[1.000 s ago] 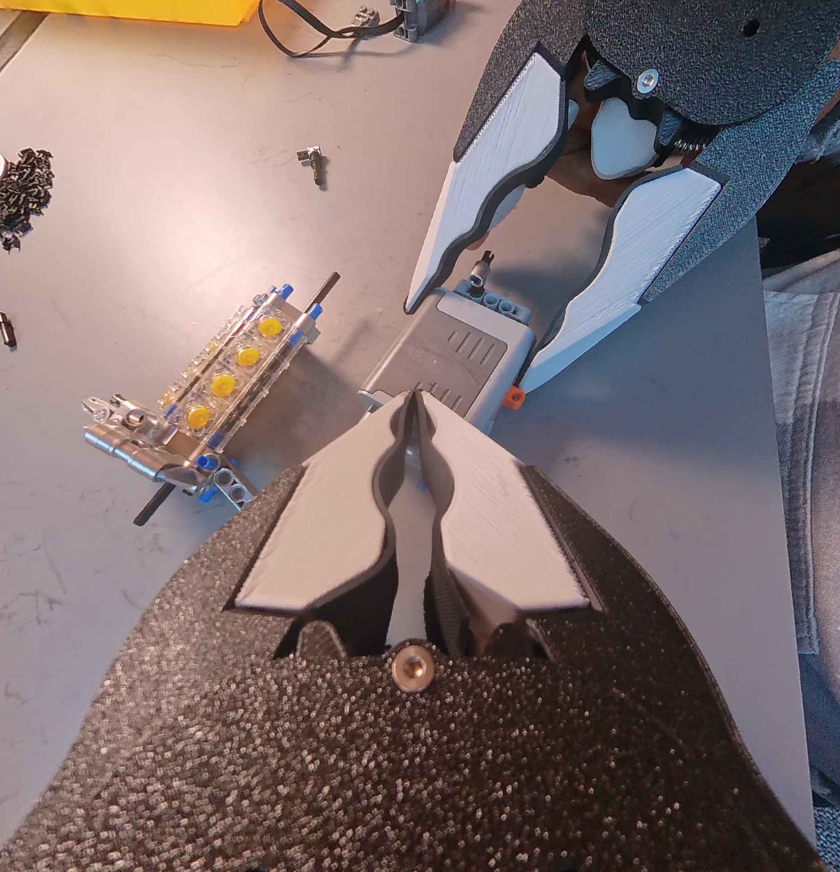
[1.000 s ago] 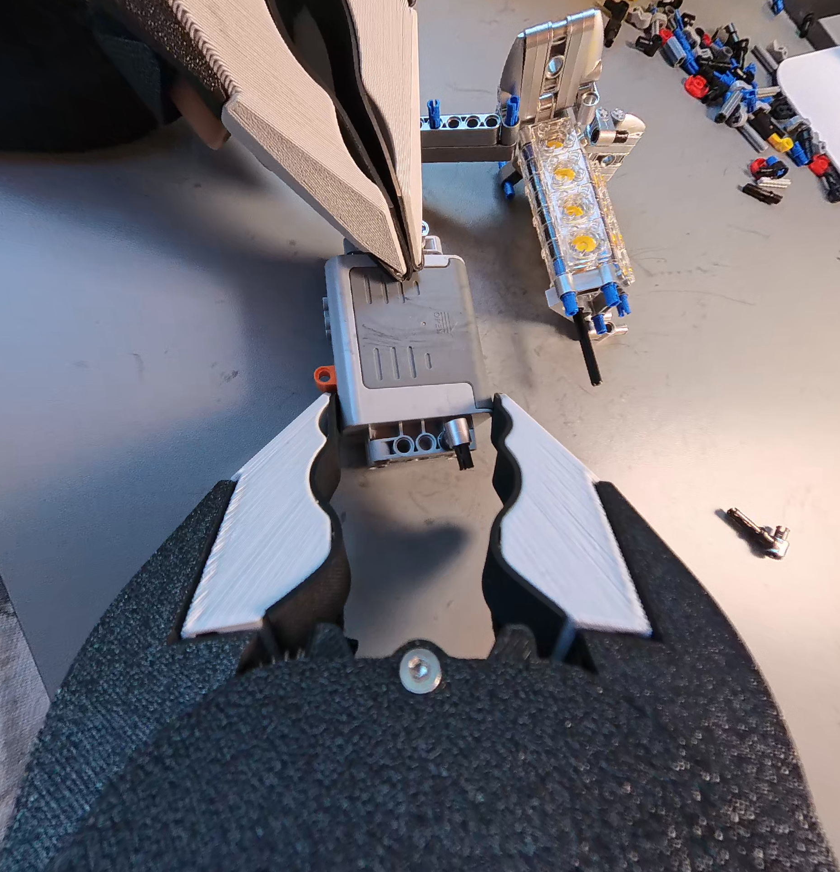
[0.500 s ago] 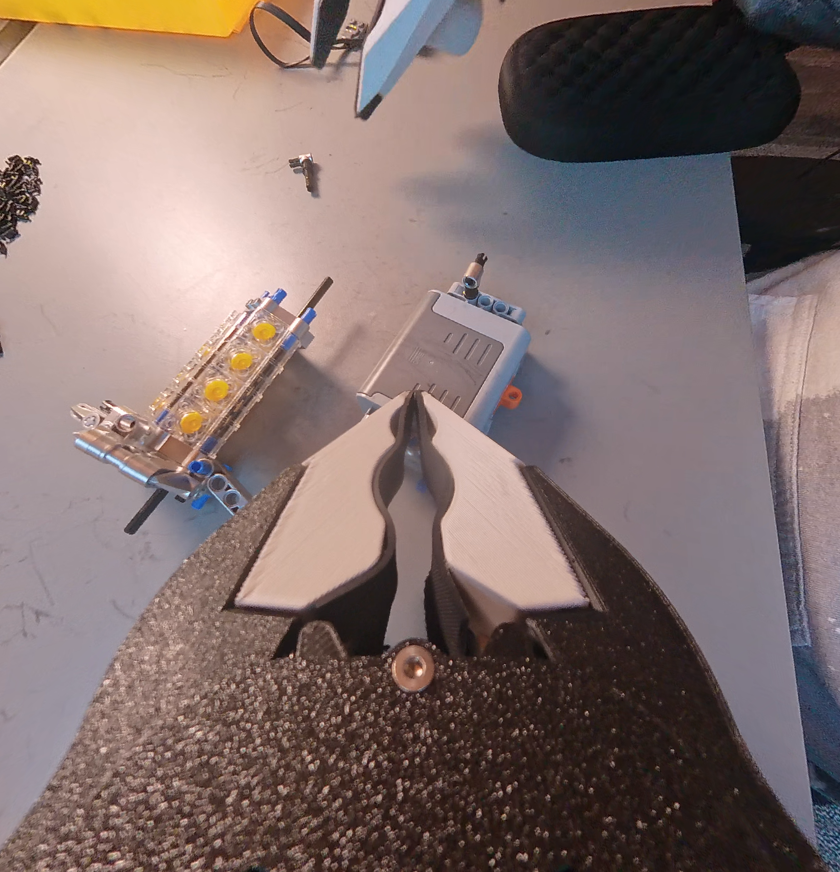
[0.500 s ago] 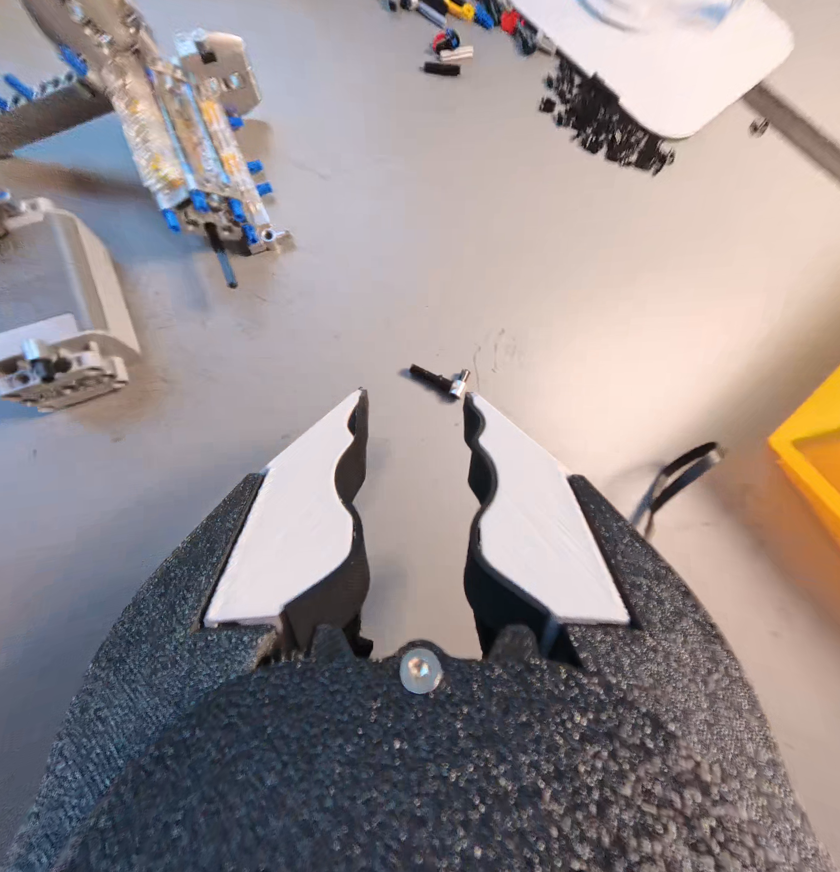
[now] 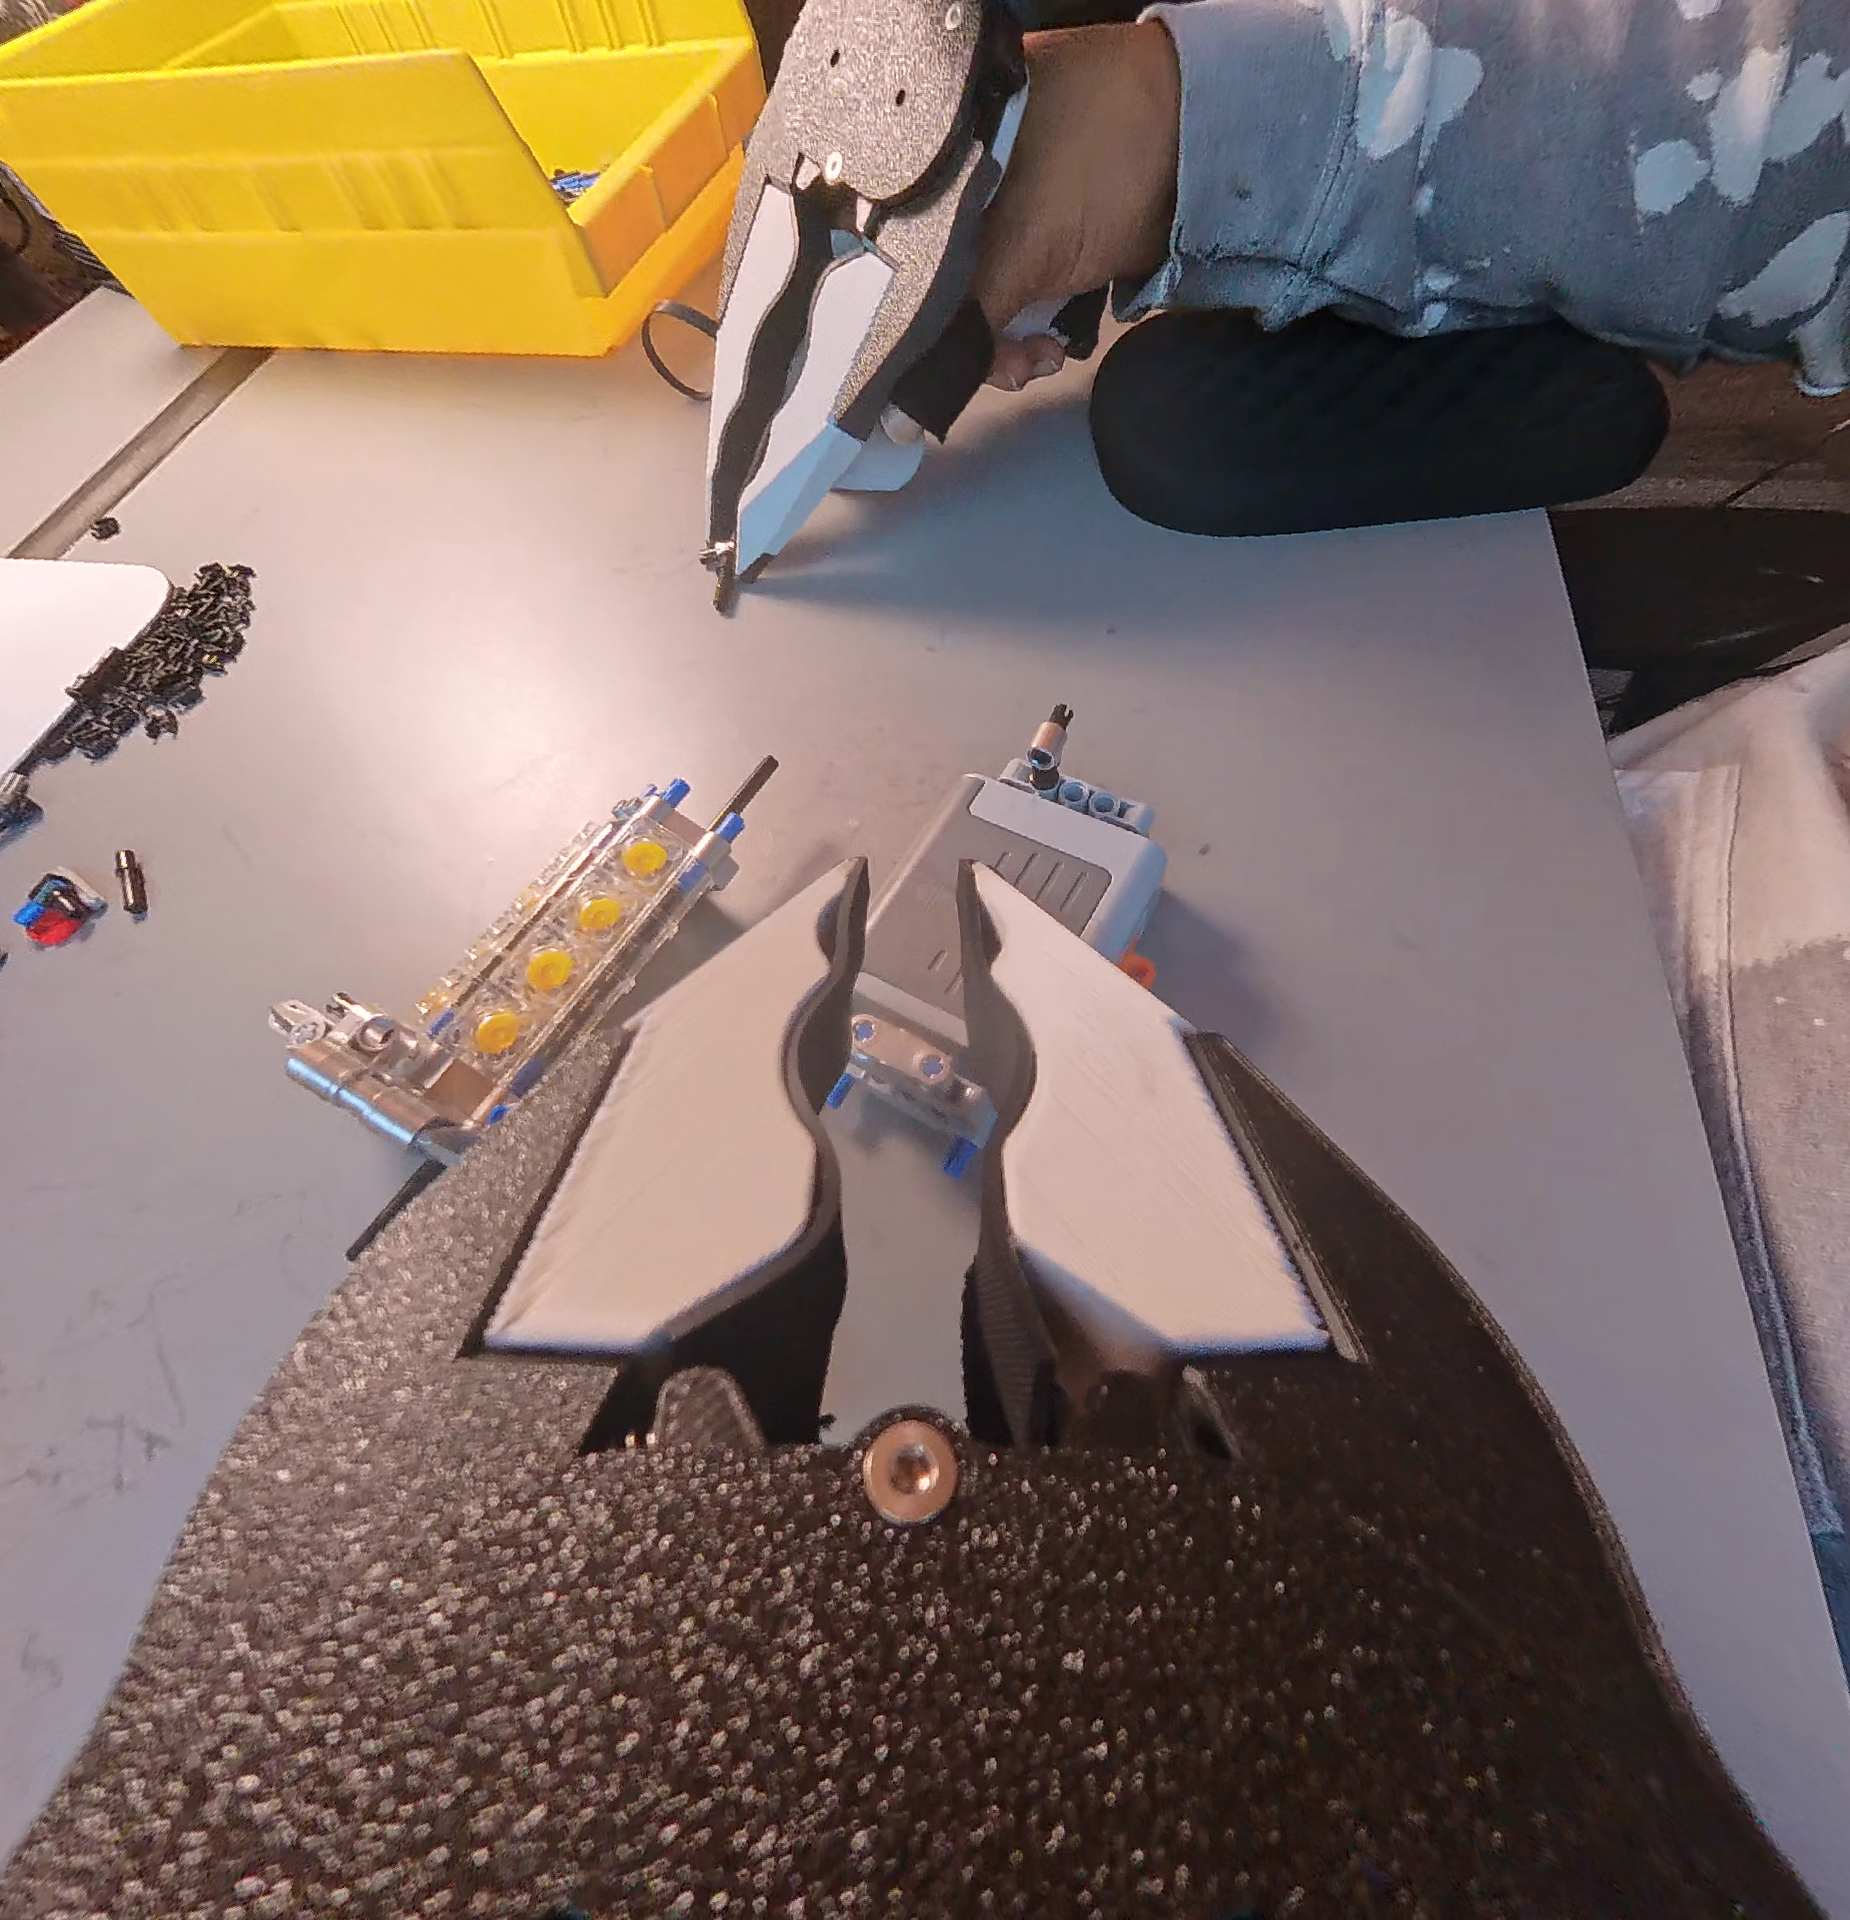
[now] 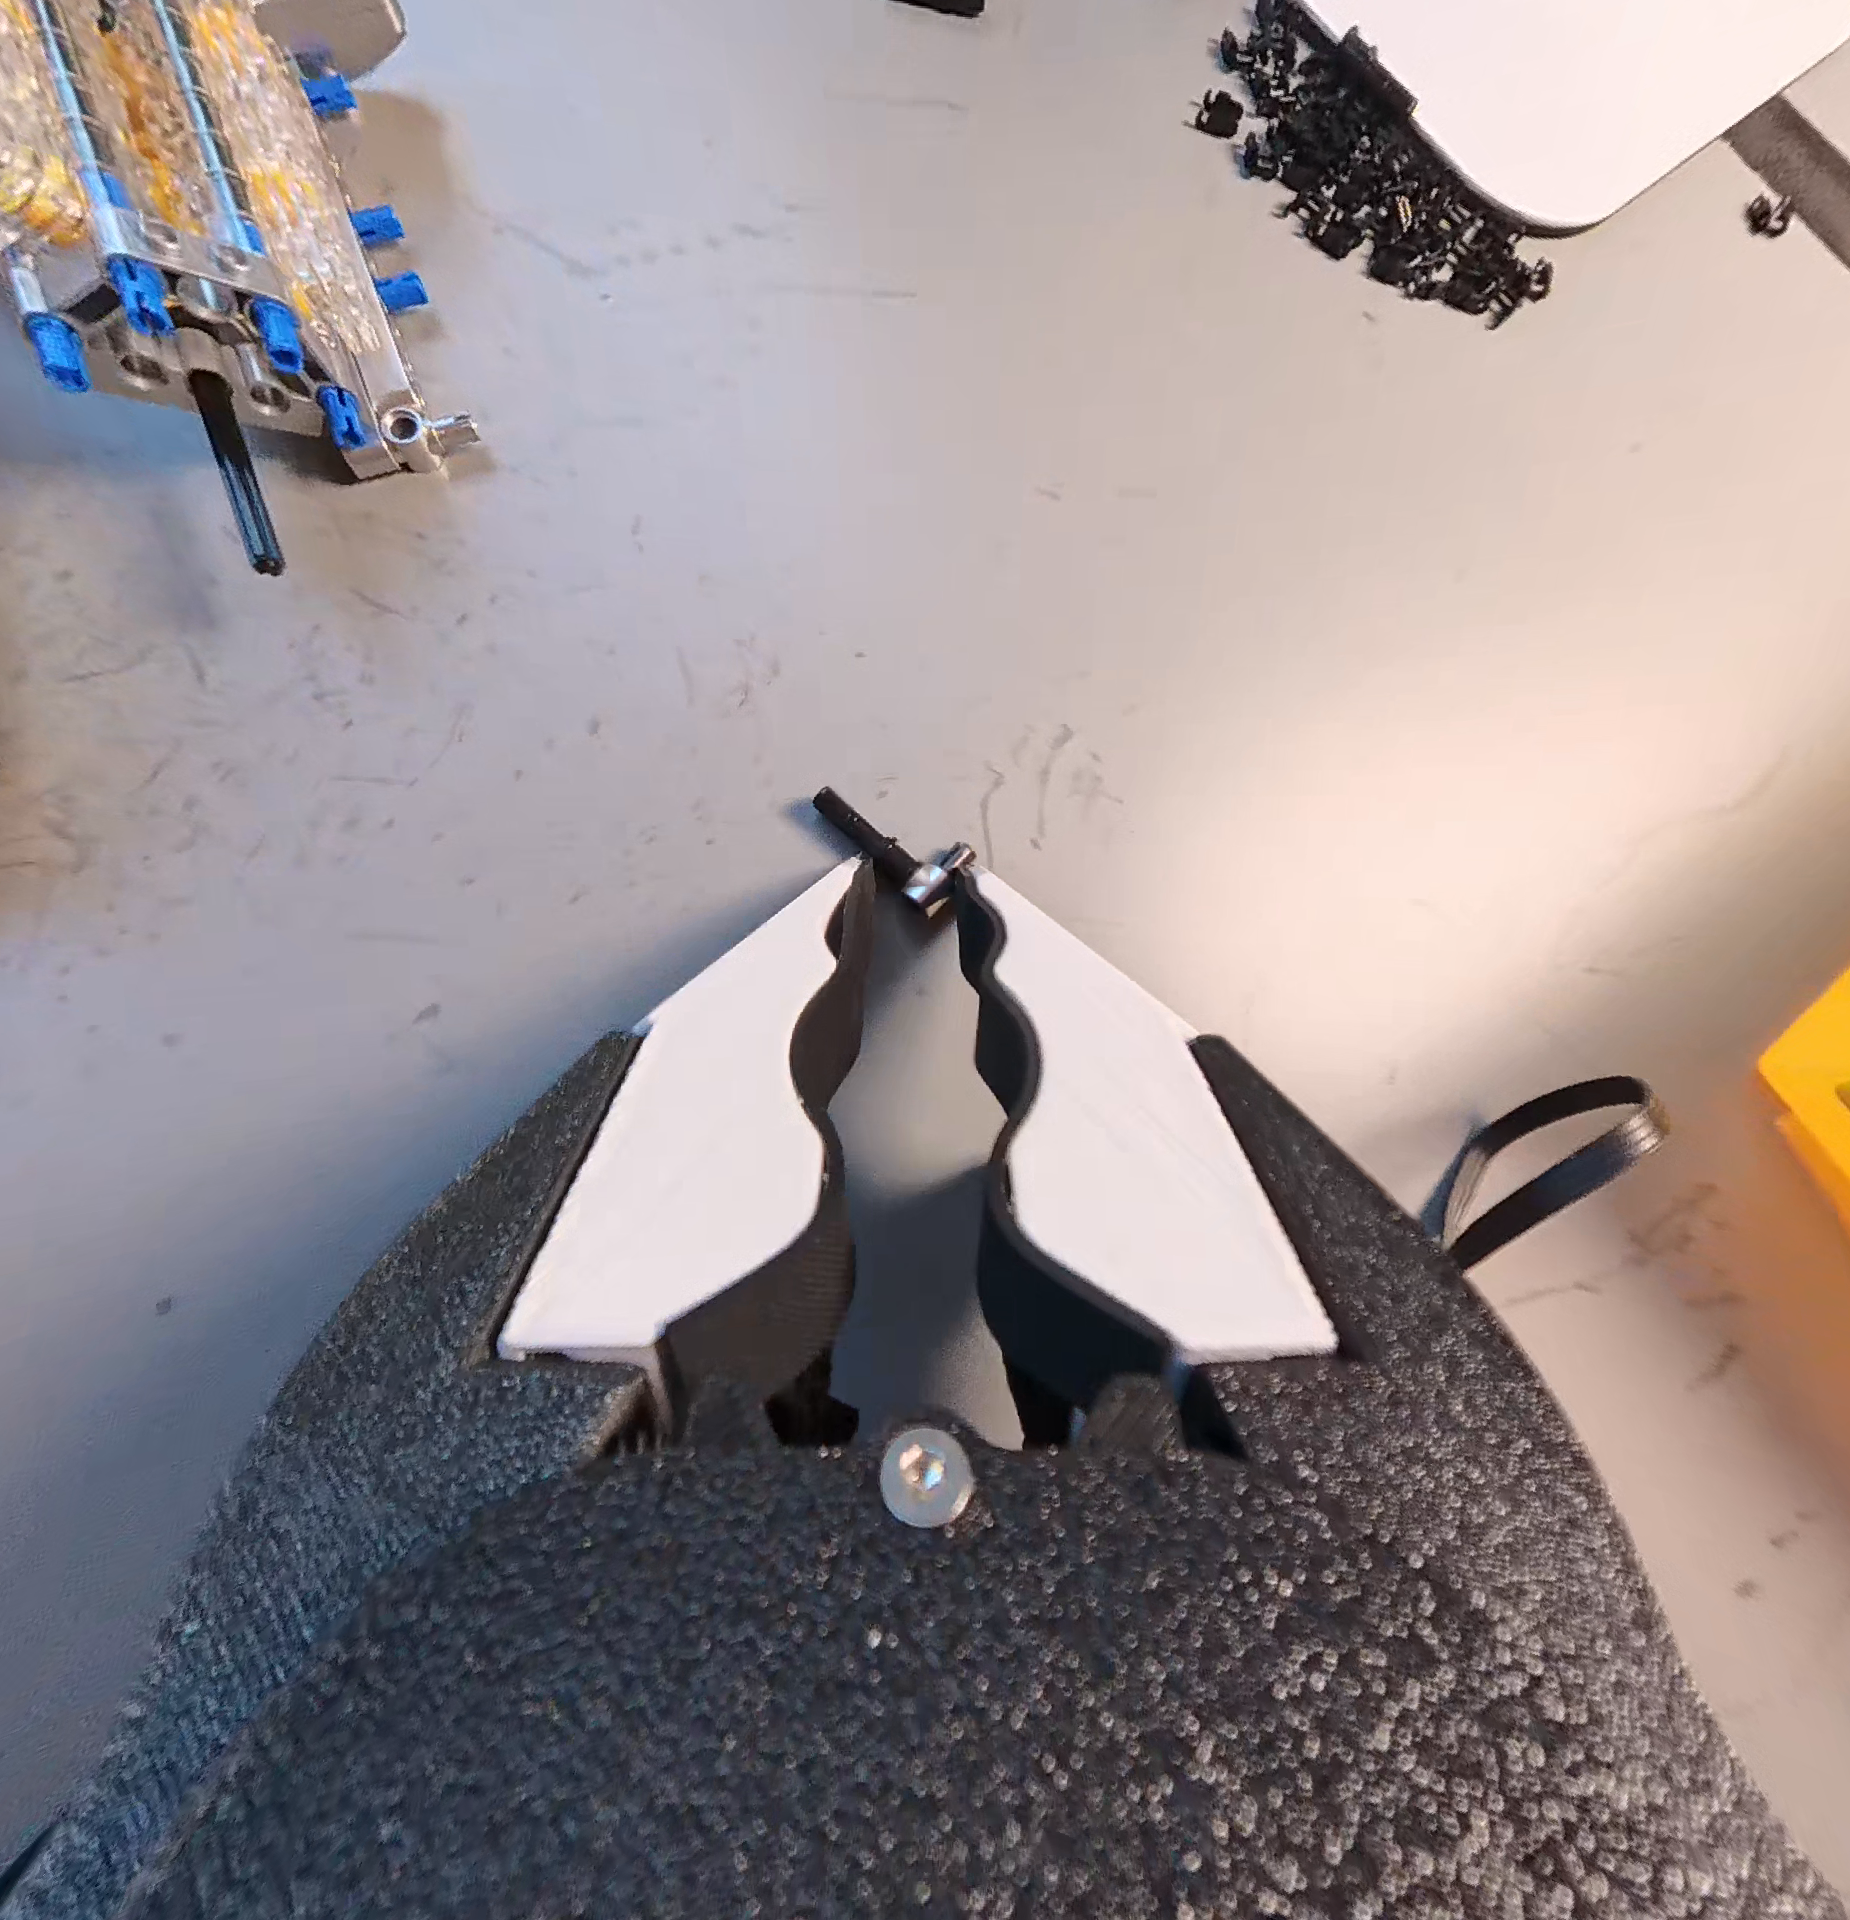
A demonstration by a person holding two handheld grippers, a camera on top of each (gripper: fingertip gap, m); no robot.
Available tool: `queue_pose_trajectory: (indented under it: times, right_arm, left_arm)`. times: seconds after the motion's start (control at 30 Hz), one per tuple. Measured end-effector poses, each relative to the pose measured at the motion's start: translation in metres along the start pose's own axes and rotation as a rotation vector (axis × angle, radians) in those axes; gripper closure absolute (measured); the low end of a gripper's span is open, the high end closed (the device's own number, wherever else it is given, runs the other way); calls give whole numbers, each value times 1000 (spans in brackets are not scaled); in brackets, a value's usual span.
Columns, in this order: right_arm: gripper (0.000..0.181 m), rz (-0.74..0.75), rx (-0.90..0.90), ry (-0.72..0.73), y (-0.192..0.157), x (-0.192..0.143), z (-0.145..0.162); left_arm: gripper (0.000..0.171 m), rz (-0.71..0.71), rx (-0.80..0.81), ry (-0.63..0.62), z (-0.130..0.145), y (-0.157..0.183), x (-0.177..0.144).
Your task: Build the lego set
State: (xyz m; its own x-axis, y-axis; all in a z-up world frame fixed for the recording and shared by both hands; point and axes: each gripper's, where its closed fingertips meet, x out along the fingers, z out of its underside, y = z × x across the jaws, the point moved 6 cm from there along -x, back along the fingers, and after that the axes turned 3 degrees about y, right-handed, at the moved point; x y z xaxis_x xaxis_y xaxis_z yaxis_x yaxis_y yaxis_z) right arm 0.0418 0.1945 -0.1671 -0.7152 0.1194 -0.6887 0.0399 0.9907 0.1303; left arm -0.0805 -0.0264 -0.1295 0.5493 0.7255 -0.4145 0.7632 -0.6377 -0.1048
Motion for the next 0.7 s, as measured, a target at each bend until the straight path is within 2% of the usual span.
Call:
queue_pose_trajectory:
  times: [0.07, 0.1, 0.17, 0.27, 0.37, 0.47, 0.5, 0.57, 0.6, 0.7]
  right_arm:
    - [170, 0, -36, 26, -5, -3, -2]
    - [181, 1, -57, 65, -8, -8, -7]
    - [181, -14, -122, 126, -19, -19, -17]
    - [181, 22, -260, 143, -39, -29, -26]
    - [180, 25, -281, 153, -45, -31, -28]
    - [142, -85, -209, 96, -50, -19, -23]
    - [140, -115, -183, 78, -52, -14, -21]
    - [147, -133, -170, -20, -55, -1, -11]
    - [174, -145, -148, -8, -56, -1, -13]
    - [179, -130, -142, -34, -52, 0, -14]
  left_arm:
    - [156, -9, 9, 1, 0, 1, 1]
    - [156, -14, 15, 3, 0, 2, 2]
    - [156, -30, 27, 10, -2, 3, 3]
    - [156, -42, 51, 17, -5, 5, 7]
    - [156, -43, 72, 0, -4, 8, 11]
    - [156, -49, 87, -14, -2, 9, 13]
    - [156, -53, 89, -16, -2, 9, 13]
    - [156, -59, 94, -17, -2, 9, 13]
    - [156, -60, 93, -15, -2, 9, 12]
    - [156, -64, 86, -6, -3, 8, 11]
